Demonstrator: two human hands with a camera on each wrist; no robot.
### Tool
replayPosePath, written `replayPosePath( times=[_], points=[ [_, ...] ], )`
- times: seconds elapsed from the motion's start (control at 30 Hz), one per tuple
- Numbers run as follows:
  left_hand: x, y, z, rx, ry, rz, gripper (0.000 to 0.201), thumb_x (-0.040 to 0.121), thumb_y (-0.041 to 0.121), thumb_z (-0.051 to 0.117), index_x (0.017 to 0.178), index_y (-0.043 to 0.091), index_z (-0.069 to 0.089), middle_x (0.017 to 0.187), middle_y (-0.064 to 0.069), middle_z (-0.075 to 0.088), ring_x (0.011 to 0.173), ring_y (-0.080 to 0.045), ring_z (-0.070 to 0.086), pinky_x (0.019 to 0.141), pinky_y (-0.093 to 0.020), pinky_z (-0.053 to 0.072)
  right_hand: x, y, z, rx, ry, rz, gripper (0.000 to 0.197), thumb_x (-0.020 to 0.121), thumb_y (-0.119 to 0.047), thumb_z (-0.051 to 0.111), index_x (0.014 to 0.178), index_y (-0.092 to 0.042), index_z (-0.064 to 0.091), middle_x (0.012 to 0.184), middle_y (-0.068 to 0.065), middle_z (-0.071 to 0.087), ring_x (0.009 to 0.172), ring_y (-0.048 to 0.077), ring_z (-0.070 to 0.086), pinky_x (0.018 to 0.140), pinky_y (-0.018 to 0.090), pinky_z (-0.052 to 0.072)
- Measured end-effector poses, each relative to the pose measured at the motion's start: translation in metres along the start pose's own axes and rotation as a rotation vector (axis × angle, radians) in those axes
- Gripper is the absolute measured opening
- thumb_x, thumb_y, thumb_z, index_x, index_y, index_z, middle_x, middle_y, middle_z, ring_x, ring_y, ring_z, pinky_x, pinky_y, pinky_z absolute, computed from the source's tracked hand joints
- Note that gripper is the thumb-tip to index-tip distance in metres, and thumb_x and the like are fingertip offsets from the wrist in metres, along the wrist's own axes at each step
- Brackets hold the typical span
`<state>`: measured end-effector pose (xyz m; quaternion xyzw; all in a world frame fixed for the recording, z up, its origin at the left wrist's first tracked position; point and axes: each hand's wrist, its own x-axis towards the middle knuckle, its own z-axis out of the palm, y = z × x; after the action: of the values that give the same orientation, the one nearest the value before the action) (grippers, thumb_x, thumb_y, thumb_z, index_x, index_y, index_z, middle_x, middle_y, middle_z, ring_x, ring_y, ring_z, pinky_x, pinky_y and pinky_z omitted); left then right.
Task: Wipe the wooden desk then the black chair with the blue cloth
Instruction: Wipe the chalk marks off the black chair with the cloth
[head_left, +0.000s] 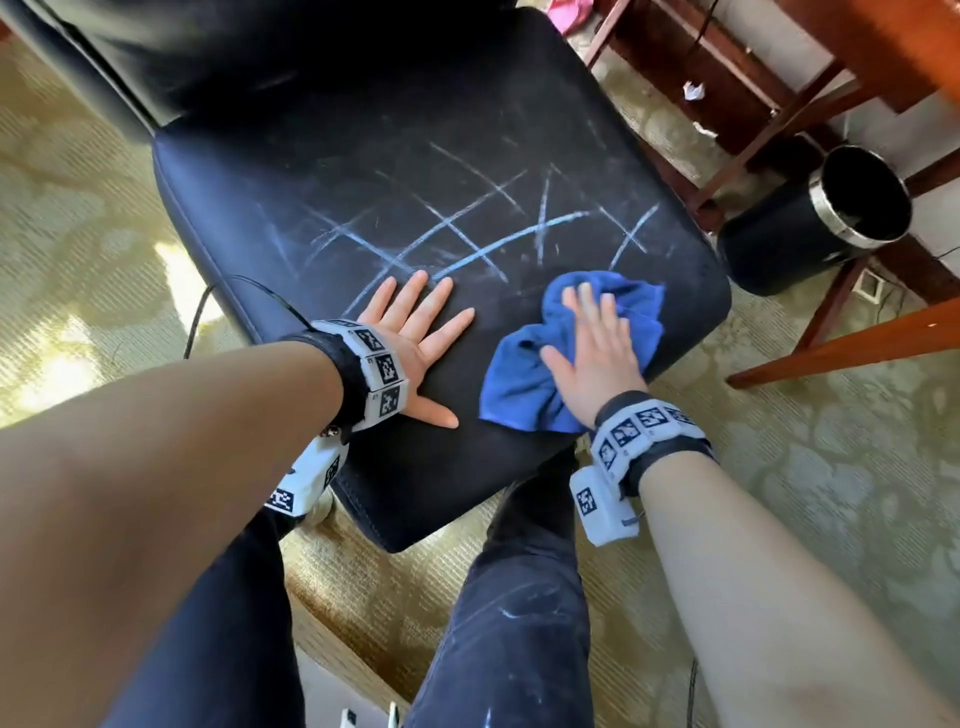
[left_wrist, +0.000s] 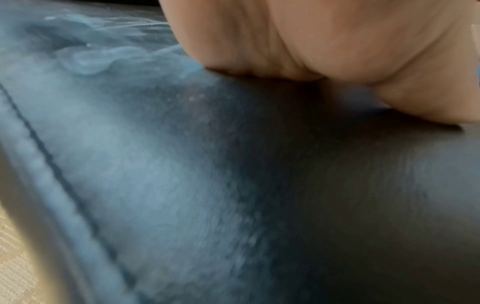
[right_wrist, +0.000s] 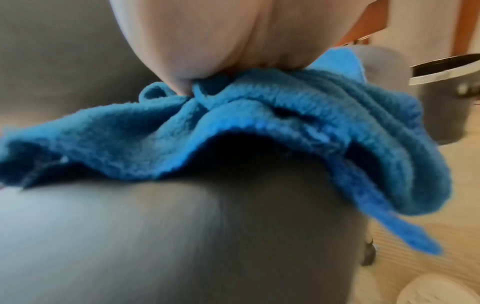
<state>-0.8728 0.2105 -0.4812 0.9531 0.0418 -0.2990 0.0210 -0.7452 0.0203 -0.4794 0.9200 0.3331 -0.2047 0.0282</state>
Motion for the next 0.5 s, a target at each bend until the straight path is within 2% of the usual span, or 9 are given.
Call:
replayPosePath(
  times=[0.13,0.23,0.3,0.43,0.5],
  points=[
    [0.002,0.0,0.0,-0.001,0.009,0.0,0.119,0.064,0.088,0.034,0.142,0.026,-0.029,0.151,-0.012,-0.031,0.139,-0.035,-0.027,0.11,-0.05,-0.017,0.021,0.003,-0.005,0.138,0.066,0.26,0.066,0.099,-0.041,0.032,0.15,-0.018,-0.005,0.158,0.003,-0.009,0.144,0.027,-0.009,0.116,0.042,-0.003],
    [0.002,0.004,-0.001,-0.009,-0.01,-0.008,0.119,0.064,0.089,0.035,0.143,0.025,-0.029,0.151,-0.012,-0.032,0.138,-0.035,-0.028,0.11,-0.05,-0.017,0.031,-0.012,-0.01,0.112,0.048,0.308,0.065,0.099,-0.044,0.029,0.15,-0.021,-0.005,0.158,0.004,-0.008,0.143,0.033,-0.01,0.115,0.048,-0.003],
    [0.003,0.004,-0.002,-0.013,-0.02,-0.016,0.12,0.064,0.089,0.035,0.142,0.025,-0.03,0.15,-0.011,-0.034,0.137,-0.035,-0.03,0.109,-0.05,-0.018,0.033,-0.022,-0.011,0.053,0.034,0.231,0.065,0.099,-0.045,0.027,0.149,-0.023,-0.007,0.158,0.003,-0.011,0.143,0.033,-0.01,0.115,0.048,-0.004],
    [0.003,0.004,-0.002,-0.022,-0.033,-0.018,0.119,0.064,0.089,0.034,0.14,0.026,-0.032,0.149,-0.01,-0.035,0.137,-0.034,-0.031,0.109,-0.049,-0.019,0.019,-0.03,-0.007,-0.079,-0.007,-0.053,0.065,0.099,-0.043,0.027,0.149,-0.025,-0.01,0.157,0.0,-0.014,0.144,0.026,-0.013,0.116,0.044,-0.007],
    [0.002,0.002,-0.003,-0.014,-0.046,-0.021,0.118,0.064,0.089,0.034,0.14,0.027,-0.033,0.149,-0.01,-0.036,0.137,-0.033,-0.031,0.109,-0.049,-0.019,0.007,-0.024,-0.003,-0.112,-0.036,-0.143,0.065,0.099,-0.044,0.026,0.148,-0.025,-0.011,0.157,-0.002,-0.016,0.144,0.023,-0.015,0.116,0.041,-0.009]
  ],
)
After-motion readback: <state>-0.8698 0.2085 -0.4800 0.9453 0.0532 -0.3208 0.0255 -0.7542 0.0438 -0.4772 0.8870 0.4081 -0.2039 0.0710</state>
